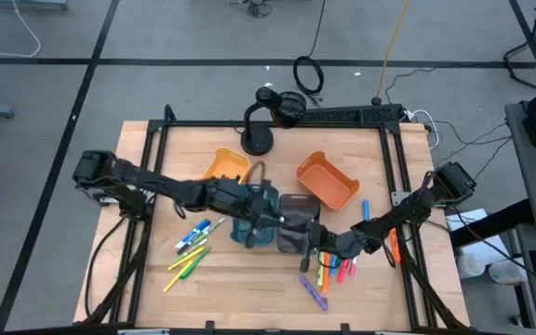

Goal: Pick & Place Markers
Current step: Put the white and black highlighter into the yellow bin, then put the white and pink highlighter into the yellow bin

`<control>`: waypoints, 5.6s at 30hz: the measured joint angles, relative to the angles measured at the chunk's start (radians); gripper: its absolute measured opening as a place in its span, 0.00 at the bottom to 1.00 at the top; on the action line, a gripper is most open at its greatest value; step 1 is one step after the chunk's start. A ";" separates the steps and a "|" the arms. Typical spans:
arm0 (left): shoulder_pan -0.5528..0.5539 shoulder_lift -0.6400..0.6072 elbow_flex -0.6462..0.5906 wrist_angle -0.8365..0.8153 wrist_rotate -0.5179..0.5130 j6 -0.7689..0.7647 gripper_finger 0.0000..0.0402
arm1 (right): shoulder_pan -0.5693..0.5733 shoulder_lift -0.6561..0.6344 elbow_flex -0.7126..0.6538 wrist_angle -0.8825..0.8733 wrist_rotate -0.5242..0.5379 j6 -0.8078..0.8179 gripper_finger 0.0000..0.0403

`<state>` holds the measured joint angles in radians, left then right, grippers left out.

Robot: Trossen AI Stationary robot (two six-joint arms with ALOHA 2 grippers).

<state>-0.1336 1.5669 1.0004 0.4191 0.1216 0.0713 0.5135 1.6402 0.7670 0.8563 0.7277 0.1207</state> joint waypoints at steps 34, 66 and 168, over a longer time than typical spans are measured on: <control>0.323 -0.573 -0.880 0.470 -0.443 -0.274 0.13 | 0.105 -0.001 0.000 0.007 0.003 0.077 0.29; 0.323 -0.573 -0.879 0.466 -0.472 -0.308 0.31 | 0.289 -0.001 0.467 -1.138 0.094 0.818 0.21; 0.237 -0.572 -0.866 0.552 -0.010 -0.231 0.31 | 0.268 -0.102 0.143 -0.558 0.442 0.240 0.05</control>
<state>0.1030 0.9947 0.1346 0.9708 0.1120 -0.1596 0.7814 1.5380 0.9096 0.2982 1.1700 0.3608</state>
